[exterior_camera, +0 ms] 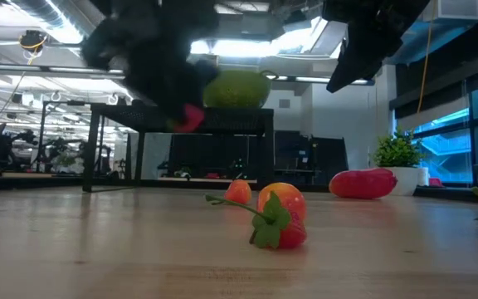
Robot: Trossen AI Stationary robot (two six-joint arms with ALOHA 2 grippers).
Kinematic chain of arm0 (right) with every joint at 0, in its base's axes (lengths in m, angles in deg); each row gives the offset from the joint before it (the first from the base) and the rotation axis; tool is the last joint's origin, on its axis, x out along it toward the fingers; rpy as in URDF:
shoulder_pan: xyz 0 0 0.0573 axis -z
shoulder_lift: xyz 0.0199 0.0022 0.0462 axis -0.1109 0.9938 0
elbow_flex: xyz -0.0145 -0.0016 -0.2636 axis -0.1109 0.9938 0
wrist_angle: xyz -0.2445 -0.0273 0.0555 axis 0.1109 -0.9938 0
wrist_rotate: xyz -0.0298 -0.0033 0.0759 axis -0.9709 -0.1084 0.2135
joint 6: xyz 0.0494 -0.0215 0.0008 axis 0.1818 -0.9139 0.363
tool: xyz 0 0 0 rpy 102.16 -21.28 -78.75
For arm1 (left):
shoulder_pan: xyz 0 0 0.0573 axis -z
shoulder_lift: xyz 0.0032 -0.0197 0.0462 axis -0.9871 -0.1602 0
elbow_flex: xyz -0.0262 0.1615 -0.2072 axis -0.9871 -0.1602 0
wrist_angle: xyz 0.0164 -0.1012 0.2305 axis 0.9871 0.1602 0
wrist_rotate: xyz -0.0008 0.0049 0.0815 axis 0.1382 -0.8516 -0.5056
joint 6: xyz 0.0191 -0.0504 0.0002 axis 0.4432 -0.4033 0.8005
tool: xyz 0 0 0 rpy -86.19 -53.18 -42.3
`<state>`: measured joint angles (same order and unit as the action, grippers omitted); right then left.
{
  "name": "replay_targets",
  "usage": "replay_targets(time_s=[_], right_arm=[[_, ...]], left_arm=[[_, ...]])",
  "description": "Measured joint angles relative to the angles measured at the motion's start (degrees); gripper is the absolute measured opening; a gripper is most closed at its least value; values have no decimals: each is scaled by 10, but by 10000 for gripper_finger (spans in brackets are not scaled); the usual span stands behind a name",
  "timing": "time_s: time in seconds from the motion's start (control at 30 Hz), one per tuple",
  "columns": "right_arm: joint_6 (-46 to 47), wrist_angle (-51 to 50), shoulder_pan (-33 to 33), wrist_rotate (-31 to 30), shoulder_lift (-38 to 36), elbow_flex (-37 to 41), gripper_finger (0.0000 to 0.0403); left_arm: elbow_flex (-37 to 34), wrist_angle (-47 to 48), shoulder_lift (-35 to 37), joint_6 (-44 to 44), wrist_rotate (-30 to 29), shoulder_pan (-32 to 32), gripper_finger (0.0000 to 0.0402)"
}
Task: Pick & Place Fruit
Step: Put the strawberry into the green strainer bowl on the shelf
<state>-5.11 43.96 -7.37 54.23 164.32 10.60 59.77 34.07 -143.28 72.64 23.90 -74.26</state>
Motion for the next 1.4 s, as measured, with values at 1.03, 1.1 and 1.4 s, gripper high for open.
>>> replay_targets(time_s=[1.03, 1.1, 1.4], right_arm=[[-14, 2, 0, 0, 0, 0, 4], [-14, 2, 0, 0, 0, 0, 6], [-14, 21, 0, 0, 0, 0, 22]], left_arm=[[138, -85, 96, 92, -120, -182, 152], [138, -97, 92, 56, -145, -198, 152], [138, -96, 80, -133, -193, -251, 152]])
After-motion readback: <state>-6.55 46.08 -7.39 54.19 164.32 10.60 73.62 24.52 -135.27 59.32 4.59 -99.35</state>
